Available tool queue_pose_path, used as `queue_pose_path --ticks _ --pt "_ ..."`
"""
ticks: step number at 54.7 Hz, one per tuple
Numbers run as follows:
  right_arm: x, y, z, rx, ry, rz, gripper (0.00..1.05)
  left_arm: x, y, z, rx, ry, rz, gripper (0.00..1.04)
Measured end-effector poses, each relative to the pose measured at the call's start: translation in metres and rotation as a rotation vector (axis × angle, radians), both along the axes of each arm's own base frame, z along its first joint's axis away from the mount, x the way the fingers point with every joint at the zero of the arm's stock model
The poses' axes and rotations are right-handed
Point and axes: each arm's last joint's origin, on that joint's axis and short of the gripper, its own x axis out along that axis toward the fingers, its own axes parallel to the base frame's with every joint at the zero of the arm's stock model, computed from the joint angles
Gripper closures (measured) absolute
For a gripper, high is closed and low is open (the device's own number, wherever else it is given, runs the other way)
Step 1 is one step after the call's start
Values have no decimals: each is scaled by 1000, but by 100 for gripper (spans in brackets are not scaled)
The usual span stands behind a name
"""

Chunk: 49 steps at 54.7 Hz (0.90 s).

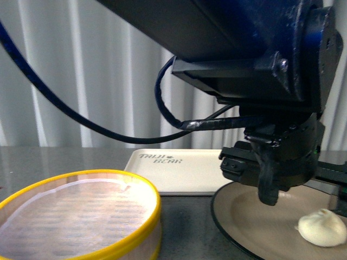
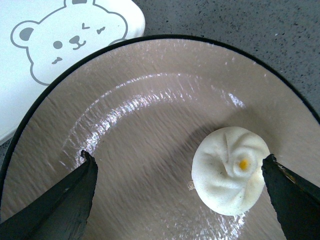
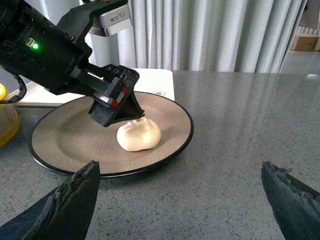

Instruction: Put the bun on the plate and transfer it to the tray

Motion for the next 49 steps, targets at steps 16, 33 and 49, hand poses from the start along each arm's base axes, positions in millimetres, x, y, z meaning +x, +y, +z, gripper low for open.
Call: queue_pose_path --ticks 16,33,49 --pt "0 0 0 0 0 0 9 18 52 42 -193 22 143 7" --pt "0 0 0 0 0 0 9 45 154 42 -253 -18 674 7" --pt "0 0 0 0 0 2 9 22 223 16 -279 -164 831 7"
